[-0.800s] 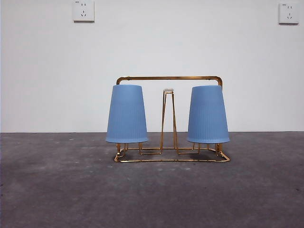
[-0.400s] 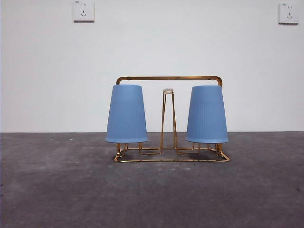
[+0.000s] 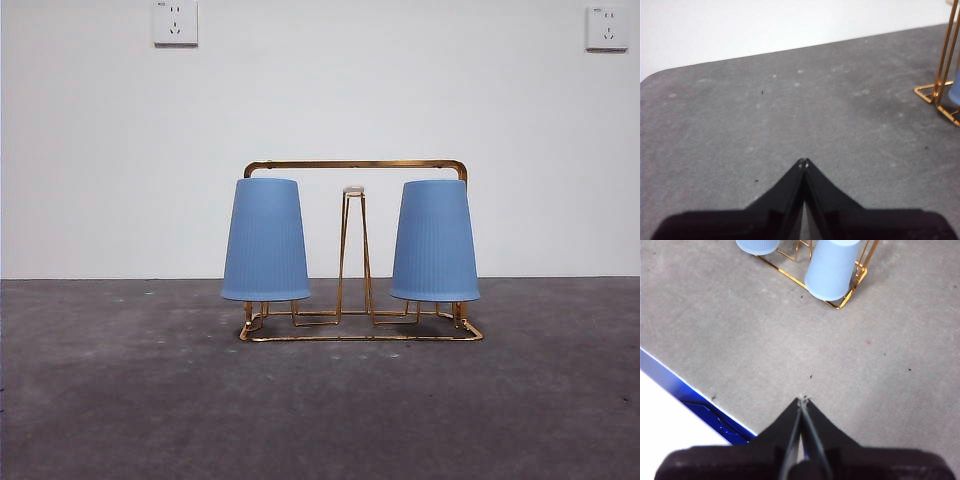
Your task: Pick up cup 1,put cup 1 in the cup rack,pick up cup 2,put cup 2 in the cup rack
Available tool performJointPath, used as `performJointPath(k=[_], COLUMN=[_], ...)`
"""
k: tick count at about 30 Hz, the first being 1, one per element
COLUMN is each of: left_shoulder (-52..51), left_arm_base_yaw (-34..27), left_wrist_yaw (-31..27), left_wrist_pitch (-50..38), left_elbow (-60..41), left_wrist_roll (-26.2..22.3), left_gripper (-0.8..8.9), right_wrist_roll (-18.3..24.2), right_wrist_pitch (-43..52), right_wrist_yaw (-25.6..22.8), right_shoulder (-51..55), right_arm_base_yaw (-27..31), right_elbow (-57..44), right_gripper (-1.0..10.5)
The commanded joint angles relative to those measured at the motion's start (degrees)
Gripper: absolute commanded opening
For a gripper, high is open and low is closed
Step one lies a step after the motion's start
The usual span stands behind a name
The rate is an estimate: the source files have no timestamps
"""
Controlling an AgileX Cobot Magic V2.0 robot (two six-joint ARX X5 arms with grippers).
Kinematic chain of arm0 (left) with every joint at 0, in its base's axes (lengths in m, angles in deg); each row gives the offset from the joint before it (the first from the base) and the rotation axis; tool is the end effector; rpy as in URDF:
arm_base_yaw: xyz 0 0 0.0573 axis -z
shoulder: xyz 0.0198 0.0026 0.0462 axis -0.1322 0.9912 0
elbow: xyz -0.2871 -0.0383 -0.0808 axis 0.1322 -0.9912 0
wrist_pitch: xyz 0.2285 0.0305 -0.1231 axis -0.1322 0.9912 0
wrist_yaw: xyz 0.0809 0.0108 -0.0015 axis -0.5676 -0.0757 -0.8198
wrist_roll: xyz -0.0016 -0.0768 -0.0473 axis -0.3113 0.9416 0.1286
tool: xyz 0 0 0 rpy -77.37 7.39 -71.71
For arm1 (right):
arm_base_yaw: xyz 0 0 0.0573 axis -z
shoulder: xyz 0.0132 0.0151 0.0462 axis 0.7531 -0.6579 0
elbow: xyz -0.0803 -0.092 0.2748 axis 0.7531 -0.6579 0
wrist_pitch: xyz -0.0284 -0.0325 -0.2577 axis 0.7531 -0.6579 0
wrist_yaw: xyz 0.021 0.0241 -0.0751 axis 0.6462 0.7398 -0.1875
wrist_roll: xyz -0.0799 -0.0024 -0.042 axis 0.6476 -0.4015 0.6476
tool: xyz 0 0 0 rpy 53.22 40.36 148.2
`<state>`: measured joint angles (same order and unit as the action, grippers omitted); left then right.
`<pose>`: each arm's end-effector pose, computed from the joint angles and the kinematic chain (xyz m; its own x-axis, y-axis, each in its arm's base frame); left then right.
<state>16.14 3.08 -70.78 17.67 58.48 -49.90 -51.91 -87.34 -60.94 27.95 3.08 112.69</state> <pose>0.1158 0.0006 0.1448 0.9837 -0.0314 -0.1772 0.0491 0.9941 0.0968 0.0658 0.0440 0.3547 0.6118 0.3260 -0.7207 -0.5931 0.7919 -0.1452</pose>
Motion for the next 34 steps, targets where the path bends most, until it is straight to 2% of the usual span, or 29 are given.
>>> performJointPath(k=[1,27,31,34], left_shoulder=[-0.33,0.35,0.37,0.37], left_arm_base_yaw=[-0.17,-0.44,-0.44,-0.44], left_wrist_yaw=[-0.04,0.15,0.15,0.15], left_wrist_pitch=[-0.61,-0.7,-0.7,-0.68], left_elbow=[-0.66,-0.63,-0.63,-0.63], left_wrist_roll=[1.9,2.05,2.05,2.05], left_gripper=[-0.04,-0.04,-0.04,-0.04], right_wrist_roll=[-0.59,-0.61,-0.02,1.07], right_wrist_pitch=[0.24,0.24,0.42,2.89], right_wrist_yaw=[-0.26,-0.24,-1.27,0.55], right_shoulder=[-0.02,0.11,0.98,2.34], right_arm_base_yaw=[0.04,-0.11,4.59,12.22], right_elbow=[-0.42,-0.37,-0.35,-0.37], right_gripper=[0.0,0.0,0.0,0.0])
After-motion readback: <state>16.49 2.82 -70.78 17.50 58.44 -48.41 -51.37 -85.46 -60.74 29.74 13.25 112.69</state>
